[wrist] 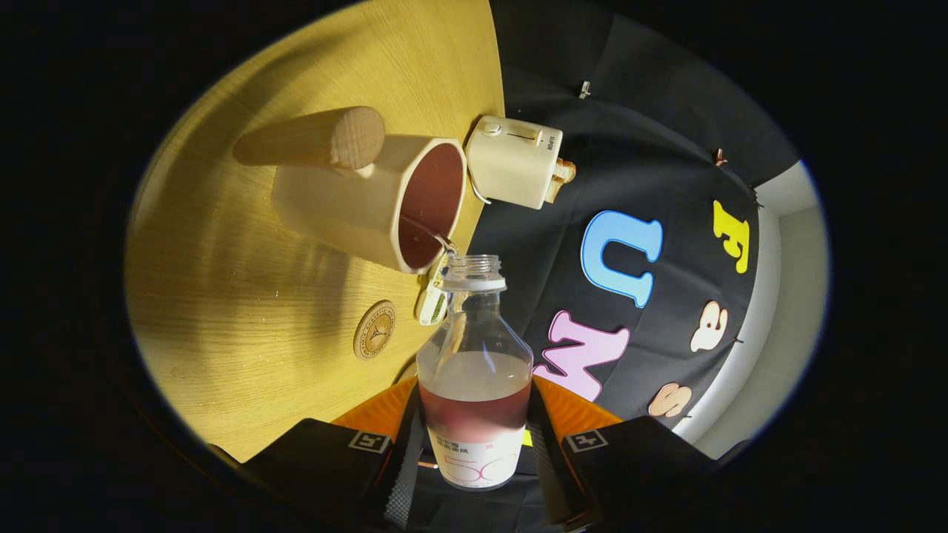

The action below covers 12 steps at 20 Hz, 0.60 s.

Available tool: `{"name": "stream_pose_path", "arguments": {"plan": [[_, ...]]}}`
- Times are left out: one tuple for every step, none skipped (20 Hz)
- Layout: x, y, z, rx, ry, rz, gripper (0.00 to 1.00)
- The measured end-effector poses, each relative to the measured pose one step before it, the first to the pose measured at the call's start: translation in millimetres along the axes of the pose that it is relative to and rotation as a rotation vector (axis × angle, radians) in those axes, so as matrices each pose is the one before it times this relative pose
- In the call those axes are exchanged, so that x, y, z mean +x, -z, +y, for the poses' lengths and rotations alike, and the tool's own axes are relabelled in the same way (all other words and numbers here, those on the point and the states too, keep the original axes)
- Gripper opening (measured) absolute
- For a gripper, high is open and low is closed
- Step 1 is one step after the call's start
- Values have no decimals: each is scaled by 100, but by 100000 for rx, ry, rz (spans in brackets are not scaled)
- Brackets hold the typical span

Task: Take the bottle from table, then pour the juice into the cup, finally place the bottle on the coaster

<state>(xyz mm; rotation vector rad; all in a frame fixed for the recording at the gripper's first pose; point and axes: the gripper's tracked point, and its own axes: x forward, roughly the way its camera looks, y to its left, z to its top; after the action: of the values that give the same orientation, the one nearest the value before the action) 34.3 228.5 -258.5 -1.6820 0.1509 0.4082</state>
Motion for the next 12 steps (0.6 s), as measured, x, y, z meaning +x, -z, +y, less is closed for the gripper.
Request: {"name": "stream_pose_path", "arguments": {"plan": [[202, -93, -72, -547, -164, -377, 70], [79, 41, -97, -555, 62, -171, 70], [19, 144, -14, -427, -34, -76, 70], [56, 9, -67, -290, 47, -52, 70], [118, -21, 70, -469, -109, -111, 70], [66, -60, -171, -681, 269, -323, 70], [186, -89, -256, -874, 340, -387, 70], [59, -27, -199, -847, 595, -613, 70], [68, -54, -91, -789, 438, -470, 70], [14, -7, -63, -739, 261, -338, 70], [153, 52, -59, -648, 190, -248, 70], [3, 58, -20, -611, 75, -222, 70]]}}
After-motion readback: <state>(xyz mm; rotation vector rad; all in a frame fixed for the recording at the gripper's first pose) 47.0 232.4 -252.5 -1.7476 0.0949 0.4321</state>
